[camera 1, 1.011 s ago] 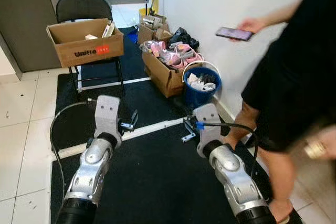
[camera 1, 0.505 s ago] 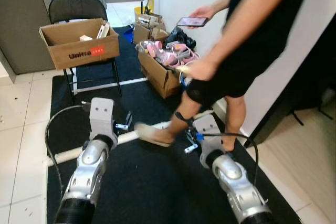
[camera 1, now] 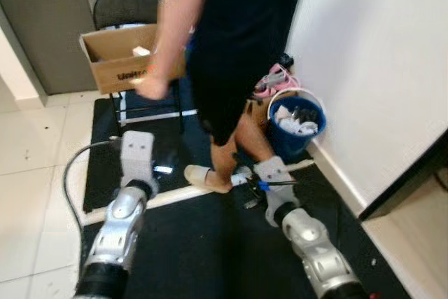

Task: Picking trash to rubbish bin

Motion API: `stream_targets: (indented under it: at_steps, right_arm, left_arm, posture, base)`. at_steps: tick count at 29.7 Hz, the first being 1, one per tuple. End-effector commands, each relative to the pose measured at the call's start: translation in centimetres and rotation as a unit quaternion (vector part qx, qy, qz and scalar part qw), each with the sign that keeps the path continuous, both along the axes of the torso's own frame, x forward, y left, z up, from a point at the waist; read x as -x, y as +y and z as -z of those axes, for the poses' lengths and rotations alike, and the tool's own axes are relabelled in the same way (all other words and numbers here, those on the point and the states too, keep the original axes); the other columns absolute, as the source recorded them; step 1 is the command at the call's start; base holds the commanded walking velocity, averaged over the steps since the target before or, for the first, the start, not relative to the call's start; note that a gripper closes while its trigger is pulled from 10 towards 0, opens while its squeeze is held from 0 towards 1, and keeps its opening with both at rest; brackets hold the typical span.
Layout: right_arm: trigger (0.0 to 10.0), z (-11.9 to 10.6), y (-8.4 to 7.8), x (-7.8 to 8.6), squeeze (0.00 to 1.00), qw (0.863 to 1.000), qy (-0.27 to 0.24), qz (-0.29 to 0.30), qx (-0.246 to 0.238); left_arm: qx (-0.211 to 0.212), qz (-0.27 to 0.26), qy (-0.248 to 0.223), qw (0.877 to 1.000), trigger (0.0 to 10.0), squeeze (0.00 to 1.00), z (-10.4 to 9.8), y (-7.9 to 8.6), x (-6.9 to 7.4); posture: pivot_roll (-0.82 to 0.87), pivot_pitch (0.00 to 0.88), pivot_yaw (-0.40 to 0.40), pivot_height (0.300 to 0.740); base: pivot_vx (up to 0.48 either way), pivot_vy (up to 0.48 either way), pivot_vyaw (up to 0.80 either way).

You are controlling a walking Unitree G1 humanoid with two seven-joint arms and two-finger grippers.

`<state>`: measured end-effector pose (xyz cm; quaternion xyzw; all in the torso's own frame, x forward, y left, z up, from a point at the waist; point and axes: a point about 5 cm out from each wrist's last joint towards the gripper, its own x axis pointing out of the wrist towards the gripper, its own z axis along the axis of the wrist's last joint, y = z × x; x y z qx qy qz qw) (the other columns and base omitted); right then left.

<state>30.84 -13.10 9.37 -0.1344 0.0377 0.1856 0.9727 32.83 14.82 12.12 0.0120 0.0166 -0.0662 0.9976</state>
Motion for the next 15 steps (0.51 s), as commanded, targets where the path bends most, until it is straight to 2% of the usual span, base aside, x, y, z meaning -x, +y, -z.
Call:
stream_targets:
  at_steps: [1,4,7,11,15]
  right_arm:
    - [10.0,2.0,-0.1,0.5,0.0,1.0,0.029,0.009,0.006]
    - [10.0,3.3,-0.6,0.7,0.0,0.998,0.05,0.03,0.005]
    - [10.0,5.4,-2.1,1.1,0.0,0.992,0.094,0.083,-0.011]
    - [10.0,8.2,-4.1,2.1,0.0,0.973,0.163,0.16,-0.044]
    - [10.0,8.6,-4.3,2.3,0.0,0.969,0.172,0.169,-0.046]
  left_arm:
    - [-0.01,-0.006,0.023,1.0,10.0,0.0,1.3,0.7,0.3]
    - [-0.009,-0.009,0.029,1.0,10.0,0.0,1.7,1.1,0.5]
    - [-0.014,-0.012,0.063,0.998,10.0,0.0,3.6,1.8,0.8]
    - [-0.001,-0.034,0.128,0.991,10.0,0.0,6.8,2.6,1.5]
    - [-0.001,-0.038,0.138,0.99,10.0,0.0,7.3,2.7,1.7]
  posture:
    - [-0.07,0.071,-0.015,0.74]
    - [-0.07,0.069,-0.013,0.74]
    - [-0.08,0.074,-0.008,0.74]
    - [-0.06,0.07,-0.014,0.74]
    - [-0.06,0.069,-0.014,0.74]
  base:
    - [0.334,0.0,0.0]
    - [0.333,0.0,0.0]
    - [0.331,0.0,0.0]
    - [0.322,0.0,0.0]
    - [0.319,0.0,0.0]
